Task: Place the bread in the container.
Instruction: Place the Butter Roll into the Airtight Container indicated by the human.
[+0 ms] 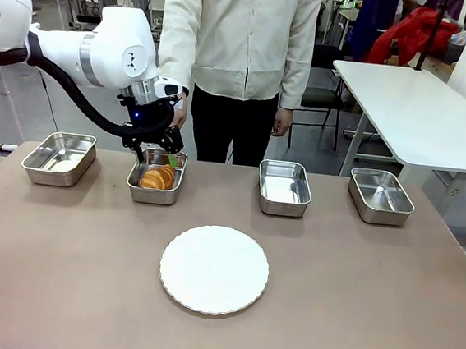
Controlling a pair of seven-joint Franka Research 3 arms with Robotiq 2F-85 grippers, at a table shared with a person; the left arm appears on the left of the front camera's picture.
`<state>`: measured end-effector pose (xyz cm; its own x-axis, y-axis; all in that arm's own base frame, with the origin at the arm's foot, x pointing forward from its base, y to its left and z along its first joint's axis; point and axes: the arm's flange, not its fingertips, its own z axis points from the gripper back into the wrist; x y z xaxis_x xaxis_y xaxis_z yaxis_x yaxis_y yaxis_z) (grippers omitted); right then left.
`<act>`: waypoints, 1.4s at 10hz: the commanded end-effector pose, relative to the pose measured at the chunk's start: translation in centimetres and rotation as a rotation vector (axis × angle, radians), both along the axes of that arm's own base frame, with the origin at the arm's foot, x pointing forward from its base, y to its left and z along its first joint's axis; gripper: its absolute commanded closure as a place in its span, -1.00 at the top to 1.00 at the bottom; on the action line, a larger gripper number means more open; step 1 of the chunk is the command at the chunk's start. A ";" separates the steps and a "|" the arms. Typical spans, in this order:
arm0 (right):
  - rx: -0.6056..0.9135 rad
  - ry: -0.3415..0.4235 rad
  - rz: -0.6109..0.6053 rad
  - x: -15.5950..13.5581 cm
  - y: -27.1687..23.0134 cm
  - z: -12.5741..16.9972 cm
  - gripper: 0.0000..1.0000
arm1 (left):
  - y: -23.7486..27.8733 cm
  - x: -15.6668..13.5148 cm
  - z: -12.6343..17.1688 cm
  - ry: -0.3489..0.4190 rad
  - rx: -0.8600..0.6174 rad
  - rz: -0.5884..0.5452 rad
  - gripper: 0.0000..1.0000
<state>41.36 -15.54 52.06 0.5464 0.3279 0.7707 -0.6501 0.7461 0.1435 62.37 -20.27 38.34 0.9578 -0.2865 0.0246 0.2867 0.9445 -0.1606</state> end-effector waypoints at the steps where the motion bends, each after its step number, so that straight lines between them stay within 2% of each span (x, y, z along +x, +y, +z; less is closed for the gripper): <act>1: 0.016 -0.025 0.008 0.2 0.0 0.1 1.00 | 0.7 -1.4 0.9 -0.018 -0.037 -0.020 1.00; 2: 0.016 -0.025 0.008 0.2 0.0 0.1 1.00 | 0.0 0.0 0.0 0.000 0.000 0.000 1.00; 8: 0.016 -0.025 0.008 0.2 0.0 0.1 1.00 | -0.1 -0.1 -0.2 0.006 -0.002 -0.003 1.00; 9: 0.016 -0.025 0.008 0.2 0.0 0.1 1.00 | 0.5 -2.7 1.1 -0.018 0.050 0.029 1.00; 10: 0.016 -0.025 0.008 0.2 0.0 0.1 1.00 | 1.5 -3.4 2.8 -0.069 0.047 0.027 1.00; 12: 0.016 -0.025 0.008 0.2 0.0 0.1 1.00 | 2.2 -8.9 5.5 -0.175 0.014 0.036 1.00; 14: 0.016 -0.025 0.008 0.2 0.0 0.1 1.00 | 2.3 -15.1 6.2 -0.256 0.010 -0.005 1.00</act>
